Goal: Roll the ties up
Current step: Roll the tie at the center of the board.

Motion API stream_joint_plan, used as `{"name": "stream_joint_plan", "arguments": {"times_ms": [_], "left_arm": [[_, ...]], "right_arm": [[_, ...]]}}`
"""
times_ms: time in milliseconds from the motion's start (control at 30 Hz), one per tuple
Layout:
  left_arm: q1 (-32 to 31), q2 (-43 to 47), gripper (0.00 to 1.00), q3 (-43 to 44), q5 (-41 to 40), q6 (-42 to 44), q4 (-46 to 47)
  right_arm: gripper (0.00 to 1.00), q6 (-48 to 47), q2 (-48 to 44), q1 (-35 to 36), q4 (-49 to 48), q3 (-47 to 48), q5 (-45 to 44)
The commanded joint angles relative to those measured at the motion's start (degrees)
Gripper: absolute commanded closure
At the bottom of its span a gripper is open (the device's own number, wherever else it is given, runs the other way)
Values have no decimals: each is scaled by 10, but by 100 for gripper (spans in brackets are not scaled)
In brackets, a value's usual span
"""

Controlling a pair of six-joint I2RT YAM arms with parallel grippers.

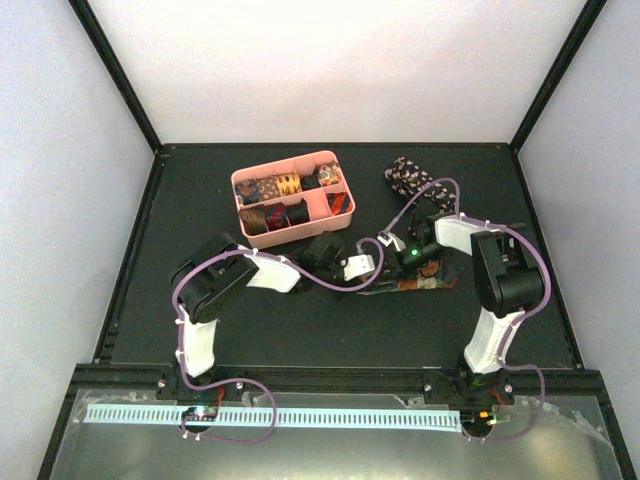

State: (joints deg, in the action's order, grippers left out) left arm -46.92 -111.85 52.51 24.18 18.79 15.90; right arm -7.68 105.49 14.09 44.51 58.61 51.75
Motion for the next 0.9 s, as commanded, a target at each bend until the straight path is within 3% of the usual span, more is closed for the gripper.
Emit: {"name": "stream_joint_plan", "arguments": {"times_ms": [0,133,267,567,700,867], "left_arm": [[-1,-32,63,-15,-44,13,-103],[13,-1,36,-49,-4,-2,-23],[26,29,23,-80,37,-32,96],[26,-3,16,-84,70,-71,260],[33,9,16,-110,71,-92,302],[65,64,15,-182,56,-98,325]], "right_arm": [[98,4,23,-6,-8,-1,-53],[98,7,25,-12,-8,-13,-77],[98,16,30,-15,-6,-16,-106],[98,32,55,-14,24,3,-153],[98,25,53,-12,14,-11,-107],[98,28,77,45,-39,-12,-36]]}}
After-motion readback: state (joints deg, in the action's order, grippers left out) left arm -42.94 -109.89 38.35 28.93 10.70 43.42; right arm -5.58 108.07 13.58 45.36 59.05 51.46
